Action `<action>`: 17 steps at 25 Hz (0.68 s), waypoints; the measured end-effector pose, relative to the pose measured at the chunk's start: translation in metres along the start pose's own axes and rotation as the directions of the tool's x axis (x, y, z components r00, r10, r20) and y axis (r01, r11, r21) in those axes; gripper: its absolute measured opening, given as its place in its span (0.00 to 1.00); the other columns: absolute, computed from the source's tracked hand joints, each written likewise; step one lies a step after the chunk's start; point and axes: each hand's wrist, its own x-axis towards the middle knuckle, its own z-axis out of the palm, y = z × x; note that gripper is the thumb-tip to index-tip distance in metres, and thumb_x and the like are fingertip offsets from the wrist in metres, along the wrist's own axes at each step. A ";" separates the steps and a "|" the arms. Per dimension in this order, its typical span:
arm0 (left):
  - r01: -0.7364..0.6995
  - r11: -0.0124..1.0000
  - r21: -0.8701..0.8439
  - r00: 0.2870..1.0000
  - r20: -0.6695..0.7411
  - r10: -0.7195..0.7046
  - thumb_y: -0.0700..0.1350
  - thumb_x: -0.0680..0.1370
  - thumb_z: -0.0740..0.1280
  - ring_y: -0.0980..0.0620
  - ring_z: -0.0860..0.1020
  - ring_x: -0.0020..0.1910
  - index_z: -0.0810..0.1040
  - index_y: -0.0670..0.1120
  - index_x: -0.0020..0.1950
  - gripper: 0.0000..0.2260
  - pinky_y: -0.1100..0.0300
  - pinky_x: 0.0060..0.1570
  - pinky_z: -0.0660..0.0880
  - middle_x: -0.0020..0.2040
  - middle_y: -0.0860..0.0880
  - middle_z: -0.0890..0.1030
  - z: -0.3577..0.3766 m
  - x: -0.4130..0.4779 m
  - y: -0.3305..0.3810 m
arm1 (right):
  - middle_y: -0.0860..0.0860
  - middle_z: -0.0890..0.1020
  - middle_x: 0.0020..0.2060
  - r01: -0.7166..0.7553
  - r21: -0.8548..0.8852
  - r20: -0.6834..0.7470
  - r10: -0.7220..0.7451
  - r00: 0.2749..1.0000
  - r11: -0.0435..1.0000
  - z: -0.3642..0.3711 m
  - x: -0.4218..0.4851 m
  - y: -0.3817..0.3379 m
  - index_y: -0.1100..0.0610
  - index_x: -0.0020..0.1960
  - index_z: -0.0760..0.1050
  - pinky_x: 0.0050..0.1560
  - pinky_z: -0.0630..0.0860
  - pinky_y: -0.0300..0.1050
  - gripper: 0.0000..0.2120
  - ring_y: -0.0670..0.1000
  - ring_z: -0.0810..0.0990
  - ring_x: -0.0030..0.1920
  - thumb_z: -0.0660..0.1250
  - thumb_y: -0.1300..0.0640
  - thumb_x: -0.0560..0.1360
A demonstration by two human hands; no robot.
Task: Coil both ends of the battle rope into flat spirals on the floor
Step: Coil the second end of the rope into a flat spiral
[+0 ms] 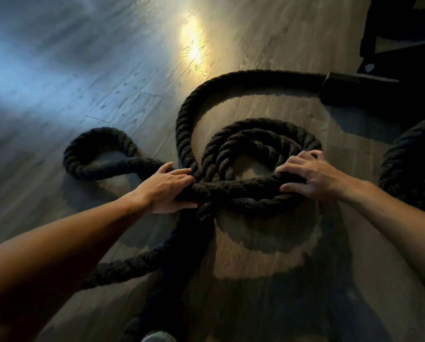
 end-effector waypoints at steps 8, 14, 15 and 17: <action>0.120 0.957 -0.264 0.992 0.063 -0.106 0.70 0.73 0.58 0.42 0.82 0.43 0.67 0.52 0.54 0.24 0.53 0.38 0.74 0.44 0.47 0.82 -0.013 0.019 0.139 | 0.41 0.62 0.77 -0.407 -0.055 0.165 0.410 0.897 0.912 -0.003 -0.015 0.025 0.33 0.70 0.68 0.74 0.47 0.69 0.21 0.55 0.53 0.78 0.63 0.42 0.78; 0.295 0.883 -0.365 0.948 0.224 -0.224 0.69 0.77 0.58 0.40 0.81 0.46 0.67 0.48 0.55 0.25 0.49 0.42 0.74 0.48 0.44 0.83 -0.032 0.010 0.227 | 0.62 0.54 0.75 -0.761 0.519 0.232 0.792 0.564 0.389 0.036 -0.002 -0.074 0.49 0.76 0.57 0.65 0.68 0.53 0.38 0.67 0.68 0.68 0.67 0.37 0.73; 0.296 0.868 -0.398 0.948 0.232 -0.217 0.71 0.76 0.58 0.40 0.81 0.46 0.66 0.48 0.53 0.25 0.50 0.40 0.73 0.48 0.44 0.83 -0.037 0.011 0.239 | 0.62 0.55 0.73 -0.756 0.517 0.213 0.794 0.569 0.402 0.041 -0.005 -0.079 0.48 0.77 0.55 0.61 0.70 0.51 0.39 0.66 0.72 0.64 0.70 0.42 0.73; 0.335 0.830 -0.446 0.931 0.291 -0.219 0.73 0.75 0.57 0.40 0.81 0.48 0.65 0.48 0.51 0.27 0.50 0.40 0.71 0.49 0.43 0.83 -0.044 0.015 0.255 | 0.60 0.58 0.71 -0.731 0.544 0.201 0.781 0.591 0.413 0.040 -0.008 -0.072 0.44 0.77 0.56 0.56 0.71 0.49 0.36 0.63 0.74 0.55 0.69 0.53 0.73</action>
